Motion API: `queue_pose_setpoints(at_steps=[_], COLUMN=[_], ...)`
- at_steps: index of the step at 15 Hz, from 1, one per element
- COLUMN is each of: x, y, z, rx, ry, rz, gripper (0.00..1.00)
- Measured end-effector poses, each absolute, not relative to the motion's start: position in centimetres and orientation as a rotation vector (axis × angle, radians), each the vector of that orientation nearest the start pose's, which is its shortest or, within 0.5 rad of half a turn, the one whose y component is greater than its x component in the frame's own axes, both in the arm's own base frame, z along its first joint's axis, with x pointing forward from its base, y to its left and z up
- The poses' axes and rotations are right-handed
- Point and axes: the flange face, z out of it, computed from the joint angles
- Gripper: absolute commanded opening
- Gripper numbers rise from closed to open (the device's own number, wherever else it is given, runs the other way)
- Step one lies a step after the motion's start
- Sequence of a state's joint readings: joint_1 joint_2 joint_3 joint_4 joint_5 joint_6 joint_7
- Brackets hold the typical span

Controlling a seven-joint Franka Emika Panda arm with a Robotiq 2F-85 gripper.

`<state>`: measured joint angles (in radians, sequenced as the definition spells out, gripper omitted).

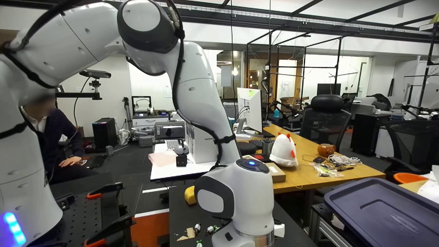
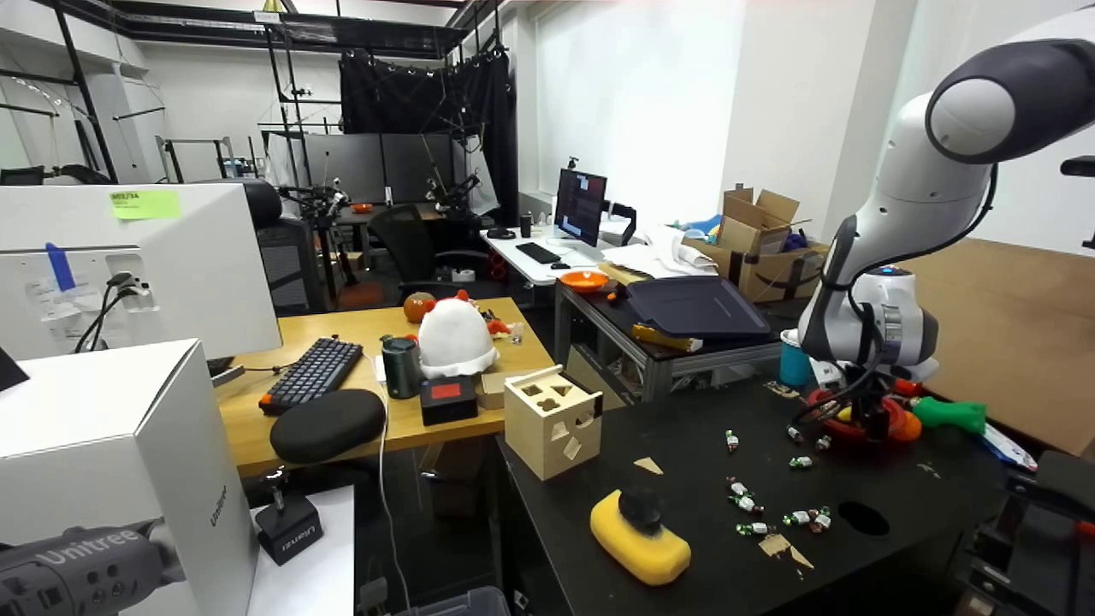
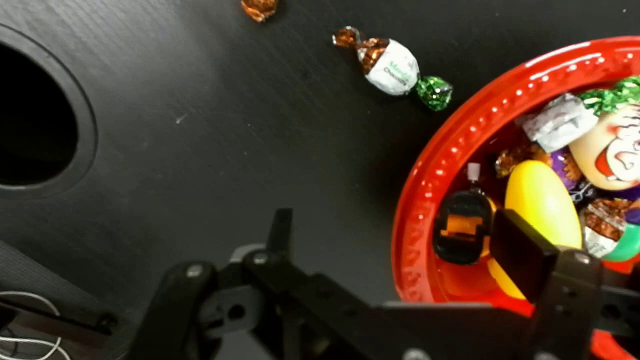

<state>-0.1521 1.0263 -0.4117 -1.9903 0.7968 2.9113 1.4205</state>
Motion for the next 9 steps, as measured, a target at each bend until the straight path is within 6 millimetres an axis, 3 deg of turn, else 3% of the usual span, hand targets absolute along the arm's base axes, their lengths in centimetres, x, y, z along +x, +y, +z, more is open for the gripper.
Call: queue_pose_setpoints(at_steps=[9], x=[43.1], y=[-35.1], z=[-0.8], rx=[-0.870], ry=[3.107], rz=[-0.291], gripper=[1.00])
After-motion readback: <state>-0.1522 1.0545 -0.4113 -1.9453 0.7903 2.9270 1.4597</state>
